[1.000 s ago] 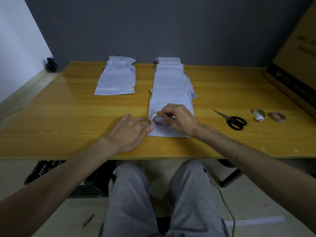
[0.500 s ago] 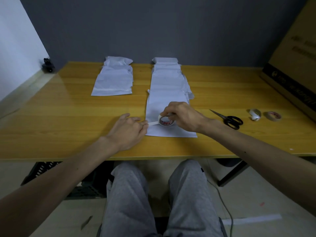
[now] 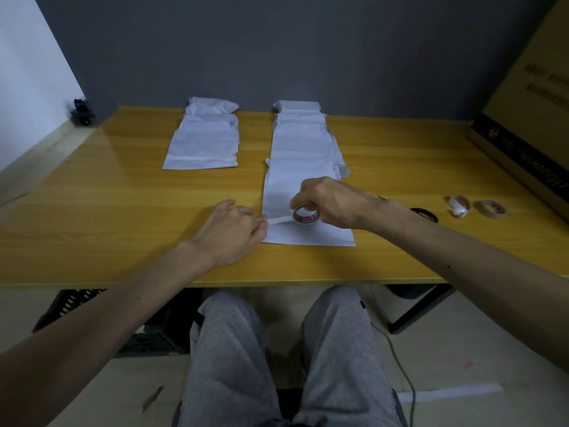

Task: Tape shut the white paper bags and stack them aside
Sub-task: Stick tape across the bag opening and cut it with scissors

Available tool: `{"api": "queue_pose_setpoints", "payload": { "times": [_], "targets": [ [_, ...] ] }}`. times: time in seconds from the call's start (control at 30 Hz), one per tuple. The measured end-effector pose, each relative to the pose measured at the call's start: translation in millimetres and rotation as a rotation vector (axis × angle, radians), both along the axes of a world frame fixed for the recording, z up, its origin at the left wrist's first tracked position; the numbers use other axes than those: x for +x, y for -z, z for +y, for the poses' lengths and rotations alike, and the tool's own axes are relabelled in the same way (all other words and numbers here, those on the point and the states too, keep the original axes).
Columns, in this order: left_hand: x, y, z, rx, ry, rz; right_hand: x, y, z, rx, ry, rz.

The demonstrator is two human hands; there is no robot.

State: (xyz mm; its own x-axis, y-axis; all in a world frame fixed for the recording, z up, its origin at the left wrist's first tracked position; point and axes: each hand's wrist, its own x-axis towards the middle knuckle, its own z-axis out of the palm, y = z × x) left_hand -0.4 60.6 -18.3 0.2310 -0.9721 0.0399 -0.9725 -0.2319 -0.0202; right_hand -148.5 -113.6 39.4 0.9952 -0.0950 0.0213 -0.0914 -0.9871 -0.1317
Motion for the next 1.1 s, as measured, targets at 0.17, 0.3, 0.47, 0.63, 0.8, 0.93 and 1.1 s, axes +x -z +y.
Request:
{"api": "queue_pose_setpoints", "payload": {
  "times": [0.17, 0.3, 0.47, 0.63, 0.8, 0.93, 1.1],
  "targets": [
    [-2, 2, 0, -0.127, 0.014, 0.062, 2, -6, 8, -0.039, -0.021, 0.035],
    [-5, 6, 3, -0.214, 0.011, 0.099, 3, -4, 11, -0.04, -0.025, 0.057],
    [-8, 8, 4, -0.23, 0.047, 0.144, 5, -1, 12, -0.024, -0.023, 0.046],
    [-6, 12, 4, -0.22, 0.044, 0.157, 6, 5, 11, -0.004, -0.017, -0.023],
    [-6, 13, 4, -0.221, 0.04, 0.132, 7, 7, 12, 0.033, -0.021, -0.067],
    [-10, 12, 4, -0.225, 0.07, 0.085, 8, 8, 13, 0.055, -0.01, -0.096],
    [-13, 17, 4, -0.18, 0.089, 0.101, 7, 13, 13, 0.131, -0.049, -0.153]
  ]
}}
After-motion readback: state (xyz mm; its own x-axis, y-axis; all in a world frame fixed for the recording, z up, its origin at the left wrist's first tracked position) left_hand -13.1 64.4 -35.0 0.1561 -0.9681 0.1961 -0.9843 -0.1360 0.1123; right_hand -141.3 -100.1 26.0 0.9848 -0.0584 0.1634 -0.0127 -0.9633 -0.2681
